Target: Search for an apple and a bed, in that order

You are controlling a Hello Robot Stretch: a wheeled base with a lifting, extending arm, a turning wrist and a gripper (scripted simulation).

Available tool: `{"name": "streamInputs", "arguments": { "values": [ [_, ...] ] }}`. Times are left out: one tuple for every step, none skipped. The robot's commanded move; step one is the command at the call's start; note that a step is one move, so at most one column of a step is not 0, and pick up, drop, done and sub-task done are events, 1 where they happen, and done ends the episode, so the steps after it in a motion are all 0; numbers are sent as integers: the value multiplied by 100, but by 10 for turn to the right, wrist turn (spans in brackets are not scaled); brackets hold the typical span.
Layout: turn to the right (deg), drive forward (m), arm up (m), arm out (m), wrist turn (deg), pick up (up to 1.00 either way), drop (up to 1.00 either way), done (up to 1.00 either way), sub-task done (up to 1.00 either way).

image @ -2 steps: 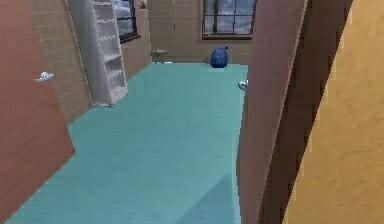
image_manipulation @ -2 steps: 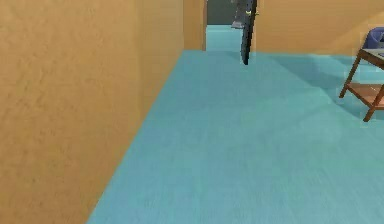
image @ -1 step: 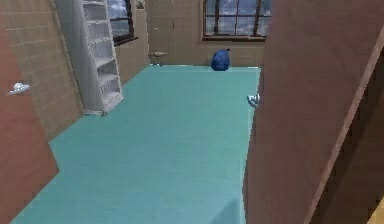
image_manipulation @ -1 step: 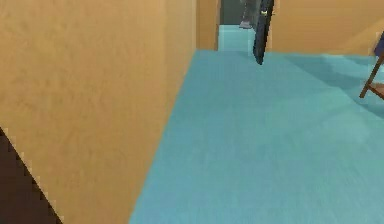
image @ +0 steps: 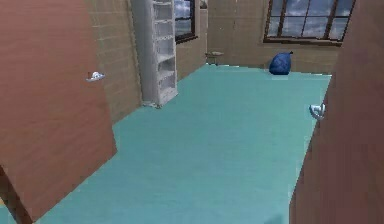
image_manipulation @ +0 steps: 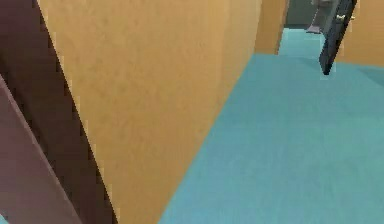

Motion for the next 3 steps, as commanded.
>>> {"name": "streamInputs", "arguments": {
  "values": [
    [0,100,0,0,0,0,0,0,0],
    [-30,0,0,0,0,0,0,0,0],
    [0,10,0,0,0,0,0,0,0]
  ]
}}
